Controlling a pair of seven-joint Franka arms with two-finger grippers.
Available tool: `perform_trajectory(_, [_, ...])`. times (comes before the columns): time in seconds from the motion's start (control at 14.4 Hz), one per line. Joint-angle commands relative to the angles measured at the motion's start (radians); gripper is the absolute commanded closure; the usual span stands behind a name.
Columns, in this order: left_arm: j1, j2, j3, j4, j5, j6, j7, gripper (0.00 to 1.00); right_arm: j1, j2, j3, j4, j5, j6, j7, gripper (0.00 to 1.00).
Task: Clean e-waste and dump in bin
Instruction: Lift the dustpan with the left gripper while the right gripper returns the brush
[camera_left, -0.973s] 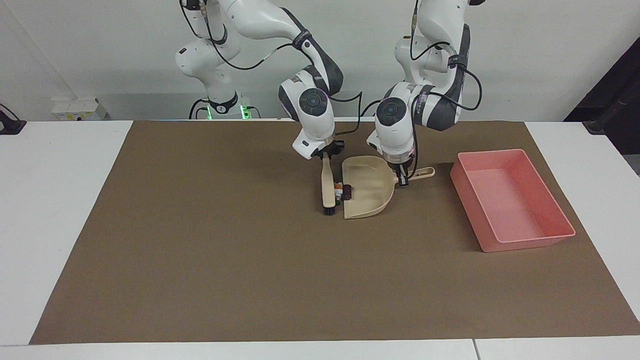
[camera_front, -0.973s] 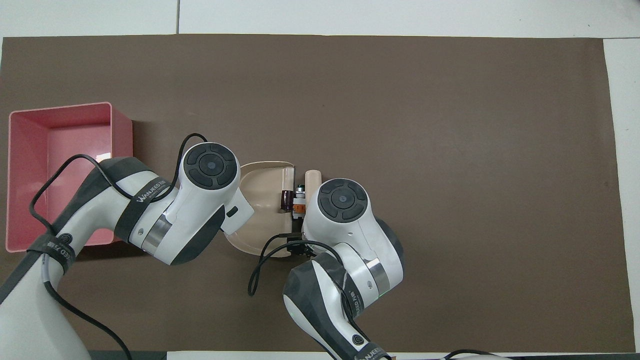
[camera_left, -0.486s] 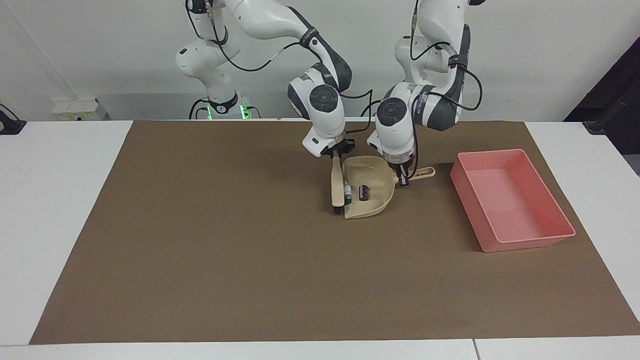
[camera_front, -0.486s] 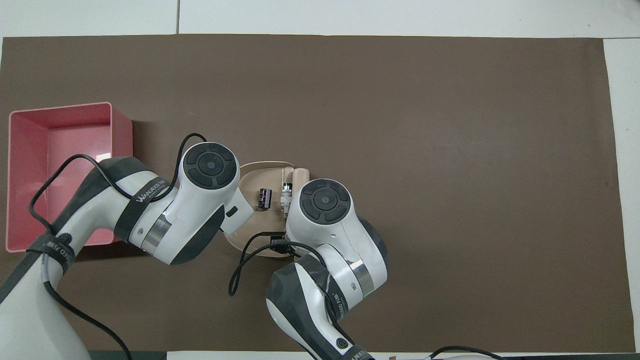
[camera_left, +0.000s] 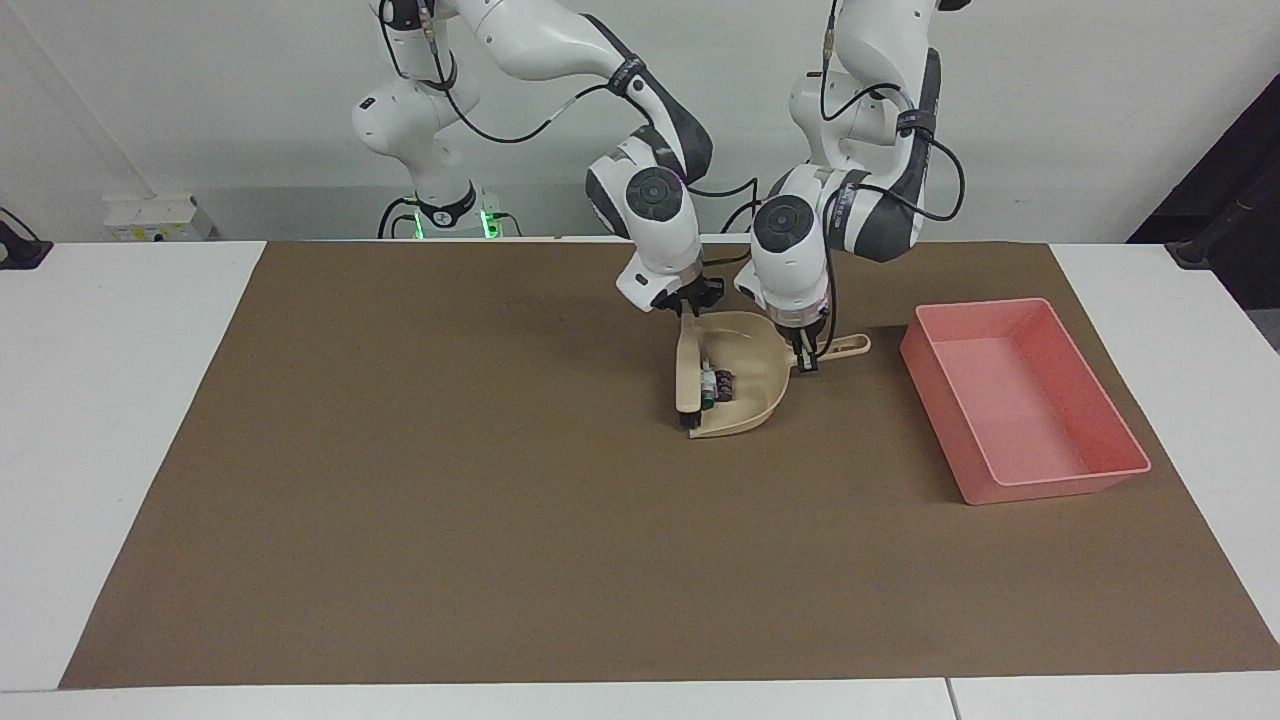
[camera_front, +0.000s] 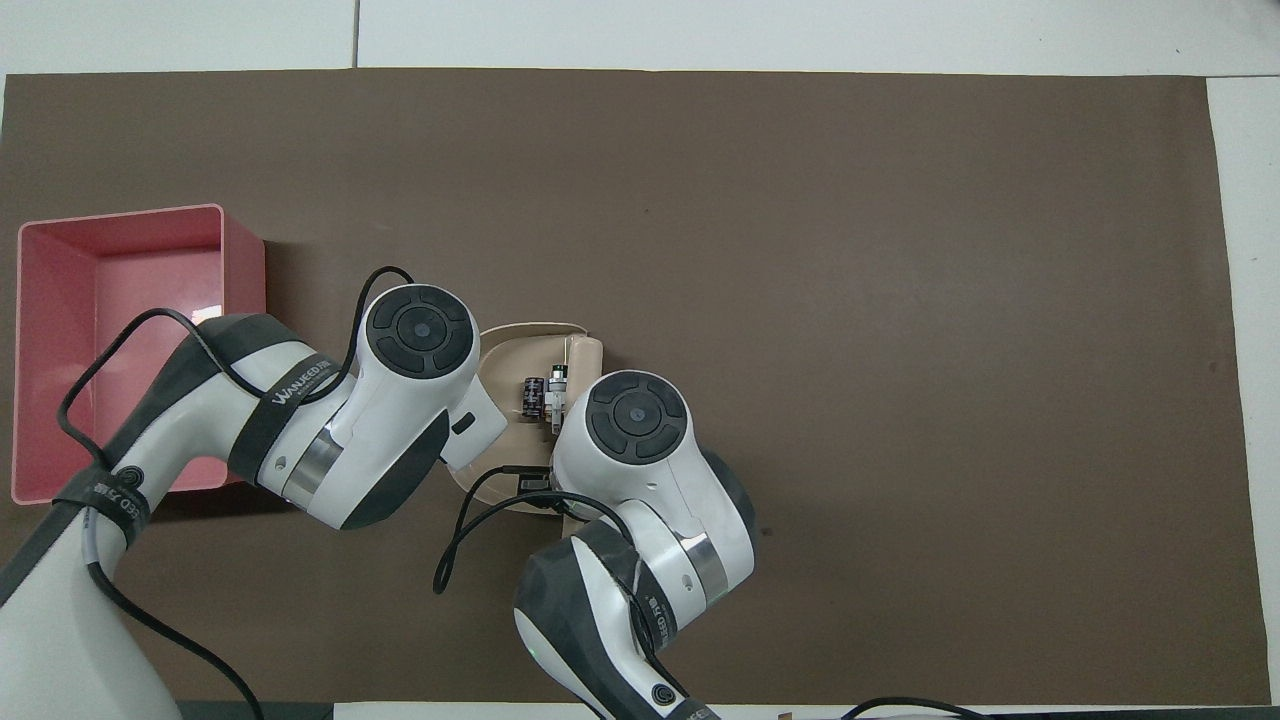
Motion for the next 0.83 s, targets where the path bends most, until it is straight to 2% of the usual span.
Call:
perform_trajectory(0.0, [-0.002,0.007,0.007,0.011,0.020,-0.011,0.017,1.00,0.017,0.038,-0.001,0.052,0.021,0.006,0.035,1.00])
perform_trajectory(0.35, [0.022,0.007,0.007,0.010,0.018,0.019,0.052,1.00,0.002,0.032,-0.004,0.064,-0.014,-0.062,0.027,1.00])
perform_trajectory(0.63, [0.044,0.006,0.007,-0.001,0.012,0.064,0.075,1.00,-0.078,-0.093,-0.010,0.053,-0.091,-0.217,-0.023,1.00])
perform_trajectory(0.76, [0.047,0.004,0.007,-0.001,0.007,0.073,0.083,1.00,-0.142,-0.159,-0.012,0.041,-0.141,-0.327,-0.112,1.00])
